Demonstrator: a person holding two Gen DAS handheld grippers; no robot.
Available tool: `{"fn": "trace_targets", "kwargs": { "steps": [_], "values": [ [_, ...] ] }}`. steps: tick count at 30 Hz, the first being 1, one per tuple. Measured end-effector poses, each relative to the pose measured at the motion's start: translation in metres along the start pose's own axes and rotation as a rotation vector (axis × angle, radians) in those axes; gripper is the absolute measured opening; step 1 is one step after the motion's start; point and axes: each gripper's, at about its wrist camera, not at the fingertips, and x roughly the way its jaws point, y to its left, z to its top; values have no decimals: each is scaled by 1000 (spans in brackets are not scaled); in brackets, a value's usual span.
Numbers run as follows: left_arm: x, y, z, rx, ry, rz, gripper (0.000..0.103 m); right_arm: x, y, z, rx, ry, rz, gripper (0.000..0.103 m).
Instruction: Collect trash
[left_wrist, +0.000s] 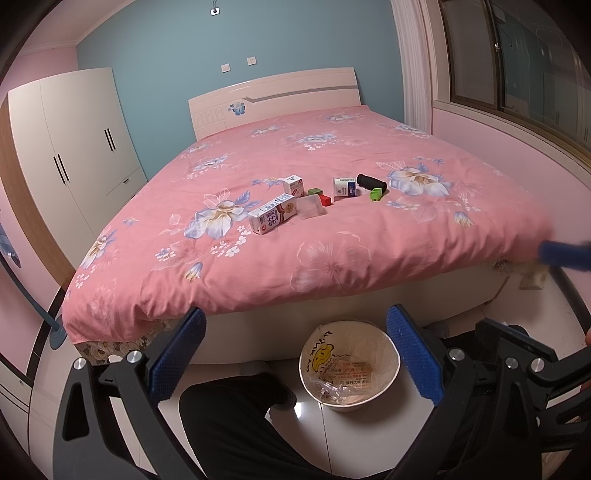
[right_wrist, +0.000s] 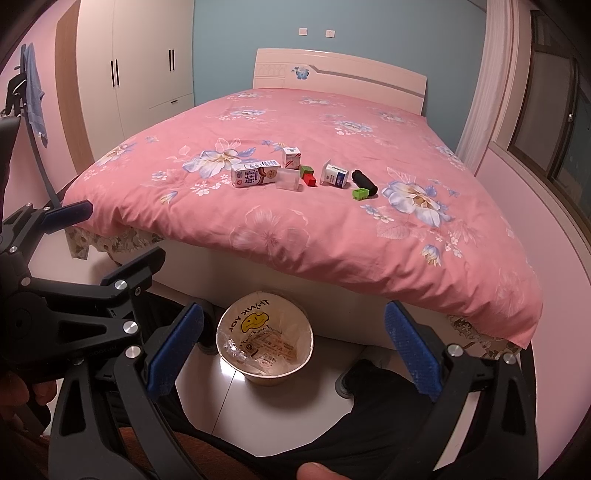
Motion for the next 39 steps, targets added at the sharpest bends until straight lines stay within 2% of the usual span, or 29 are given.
{"fn": "trace_targets", "kwargs": {
  "steps": [9, 16, 24, 29, 32, 35, 39],
  "values": [
    [17, 2, 2, 21, 22, -24, 100, 14, -1, 4, -15, 16, 20, 96],
    [36, 9, 10, 9, 44, -75, 100, 25, -3, 12, -7, 4, 55, 96],
    [63, 19, 25, 43, 64, -84, 100, 40, -27, 33, -8, 8, 111, 96],
    [93, 35, 41, 44, 96, -122, 100, 62, -52, 51, -22, 18, 181, 96],
    [111, 44, 50, 47, 112, -104, 100, 76, -64, 63, -45, 11, 209, 96],
    [126, 53, 59, 46, 110, -104, 100, 90, -79, 75, -58, 19, 228, 96],
    [141, 68, 75, 30, 78, -147, 100, 105, -98, 92, -80, 5, 264, 96]
  ]
}}
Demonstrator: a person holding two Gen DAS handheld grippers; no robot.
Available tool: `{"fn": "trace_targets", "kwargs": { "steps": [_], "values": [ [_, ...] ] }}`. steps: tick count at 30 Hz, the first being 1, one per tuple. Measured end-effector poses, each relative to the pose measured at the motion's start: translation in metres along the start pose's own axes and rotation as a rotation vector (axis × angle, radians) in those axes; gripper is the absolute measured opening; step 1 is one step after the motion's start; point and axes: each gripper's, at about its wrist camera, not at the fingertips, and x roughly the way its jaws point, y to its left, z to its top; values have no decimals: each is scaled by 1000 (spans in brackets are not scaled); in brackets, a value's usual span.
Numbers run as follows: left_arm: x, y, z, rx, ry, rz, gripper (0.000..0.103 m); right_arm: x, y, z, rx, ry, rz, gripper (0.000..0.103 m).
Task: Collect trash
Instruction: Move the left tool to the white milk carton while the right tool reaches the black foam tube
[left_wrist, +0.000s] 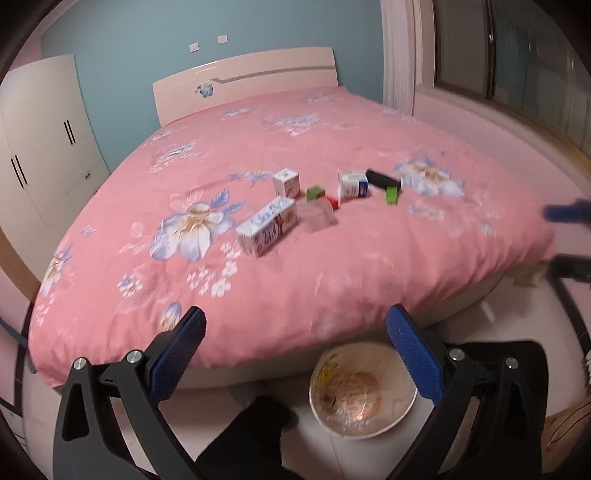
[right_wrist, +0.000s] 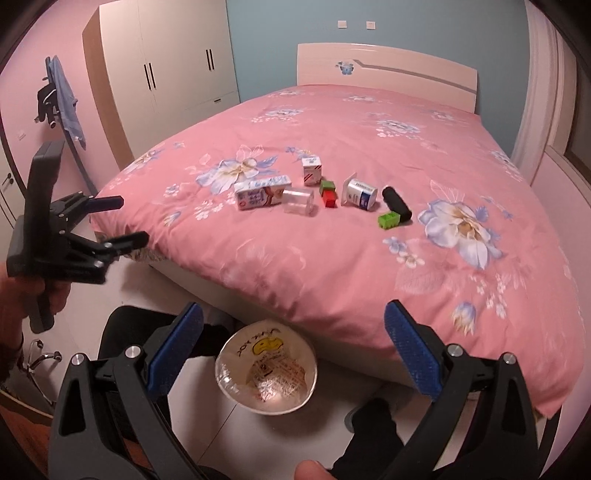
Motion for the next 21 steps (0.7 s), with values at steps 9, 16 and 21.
{"fn": "trace_targets", "kwargs": {
  "steps": [9, 16, 21],
  "values": [
    [35, 17, 36, 46, 13, -35, 100, 32, -41, 37, -54, 47, 30, 96],
    [83, 36, 60, 51, 99, -114, 100, 69, -71, 65, -75, 155, 34, 96],
    [109, 40, 77, 109, 144, -141, 100, 95, -89, 83, -74, 233, 72, 96]
  ]
}}
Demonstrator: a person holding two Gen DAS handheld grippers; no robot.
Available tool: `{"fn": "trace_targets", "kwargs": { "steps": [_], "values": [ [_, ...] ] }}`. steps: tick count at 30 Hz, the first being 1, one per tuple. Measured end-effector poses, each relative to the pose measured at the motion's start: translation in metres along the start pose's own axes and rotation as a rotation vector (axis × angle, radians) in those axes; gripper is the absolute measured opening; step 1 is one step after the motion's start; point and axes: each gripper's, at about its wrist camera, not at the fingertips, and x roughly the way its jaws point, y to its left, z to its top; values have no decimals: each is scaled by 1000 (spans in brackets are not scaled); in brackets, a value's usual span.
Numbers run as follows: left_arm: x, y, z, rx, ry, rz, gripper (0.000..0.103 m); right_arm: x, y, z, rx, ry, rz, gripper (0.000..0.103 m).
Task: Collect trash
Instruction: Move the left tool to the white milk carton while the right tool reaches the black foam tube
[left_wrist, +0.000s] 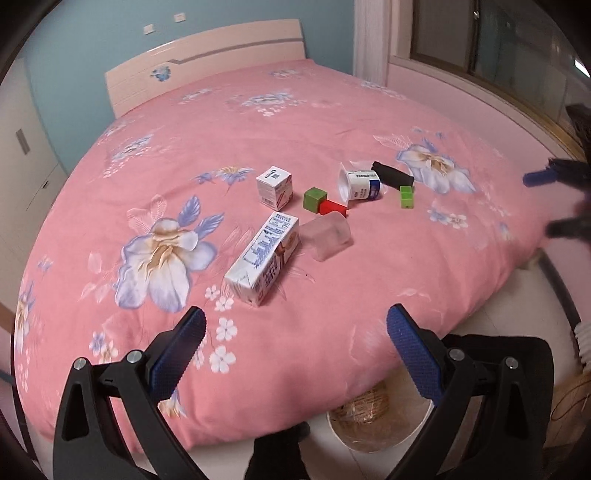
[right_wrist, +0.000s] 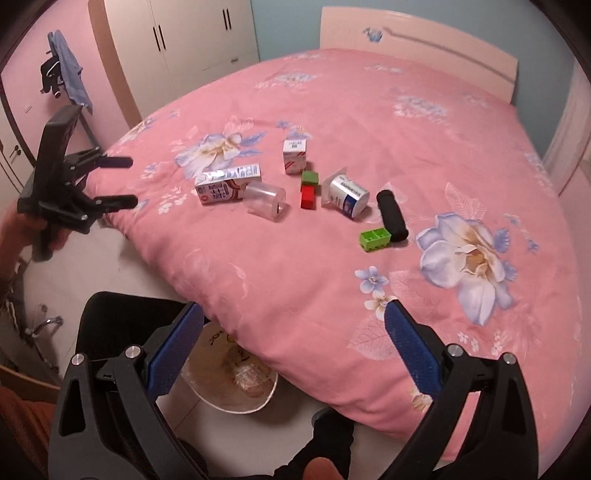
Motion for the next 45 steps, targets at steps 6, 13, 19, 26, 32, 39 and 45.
{"fn": "trace_targets", "kwargs": {
  "steps": [6, 13, 19, 26, 32, 39, 45],
  "values": [
    [18, 6, 16, 54, 38, -9, 100, 16, -17, 20, 0, 45, 40, 96],
    [40, 20, 35, 56, 86, -27, 100, 33, -45, 49, 23, 89, 58, 96],
    [52, 24, 50, 166, 151, -51, 100, 52, -69, 74, 30, 134, 32, 96],
    [75, 23, 61, 276, 232, -101, 100, 82, -97, 94, 48, 187, 0, 96],
    [112, 45, 69, 221, 307, -116, 100, 106, -116, 105, 58, 235, 2, 96],
    [146, 57, 75, 227, 387, -154, 100, 140, -127, 116, 56, 291, 15, 96],
    [161, 52, 79, 277, 424, -175, 100, 162, -133, 124, 45, 323, -2, 96]
  ]
}}
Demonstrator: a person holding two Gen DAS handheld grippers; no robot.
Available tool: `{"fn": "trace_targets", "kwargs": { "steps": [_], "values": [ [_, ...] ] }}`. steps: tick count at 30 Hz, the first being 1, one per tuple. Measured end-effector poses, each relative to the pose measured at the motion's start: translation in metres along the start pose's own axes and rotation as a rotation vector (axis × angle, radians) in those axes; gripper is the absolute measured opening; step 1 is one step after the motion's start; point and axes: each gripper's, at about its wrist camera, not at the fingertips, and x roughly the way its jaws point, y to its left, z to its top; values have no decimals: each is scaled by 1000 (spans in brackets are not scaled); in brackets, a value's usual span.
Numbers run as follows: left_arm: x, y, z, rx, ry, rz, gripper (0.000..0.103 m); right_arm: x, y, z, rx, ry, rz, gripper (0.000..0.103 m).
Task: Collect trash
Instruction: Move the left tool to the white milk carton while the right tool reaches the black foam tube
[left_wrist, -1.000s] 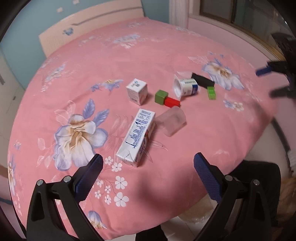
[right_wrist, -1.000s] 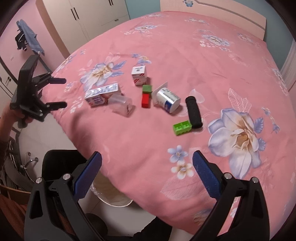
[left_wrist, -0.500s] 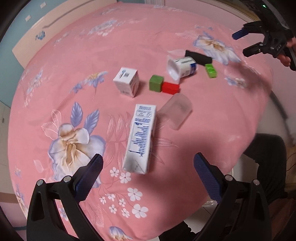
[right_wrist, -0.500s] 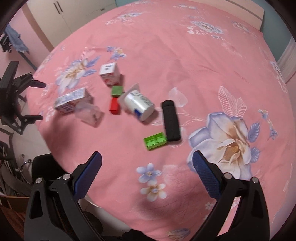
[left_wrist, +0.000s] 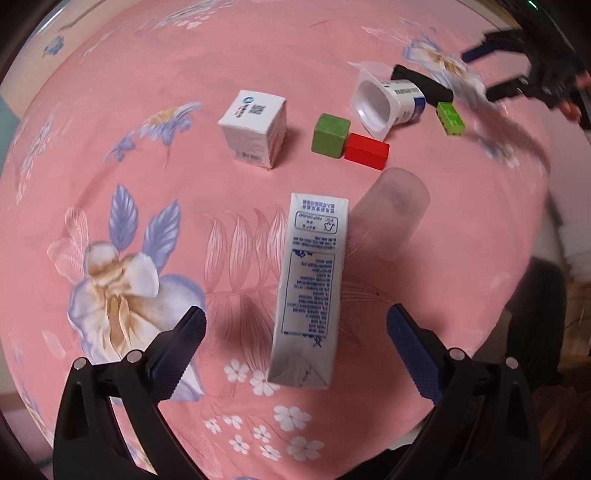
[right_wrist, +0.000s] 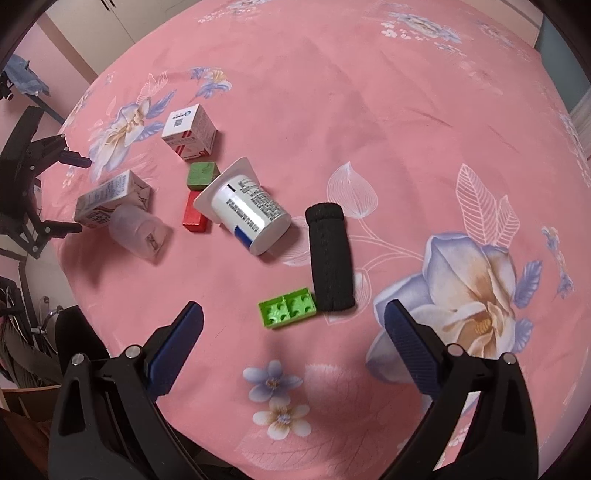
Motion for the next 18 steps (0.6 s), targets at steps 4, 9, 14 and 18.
{"fn": "trace_targets", "kwargs": {
  "steps": [4, 9, 14, 18],
  "values": [
    [9, -2, 5, 26, 10, 10, 100, 18, -10, 9, 19, 22, -21, 96],
    [18, -6, 7, 56, -1, -17, 100, 39, -17, 20, 34, 27, -24, 96],
    [28, -10, 10, 76, -11, 7, 99, 59, -17, 27, 12, 41, -24, 96],
    [35, -12, 17, 72, -31, 14, 91, 72, -14, 32, -8, 55, -42, 91]
  ]
}}
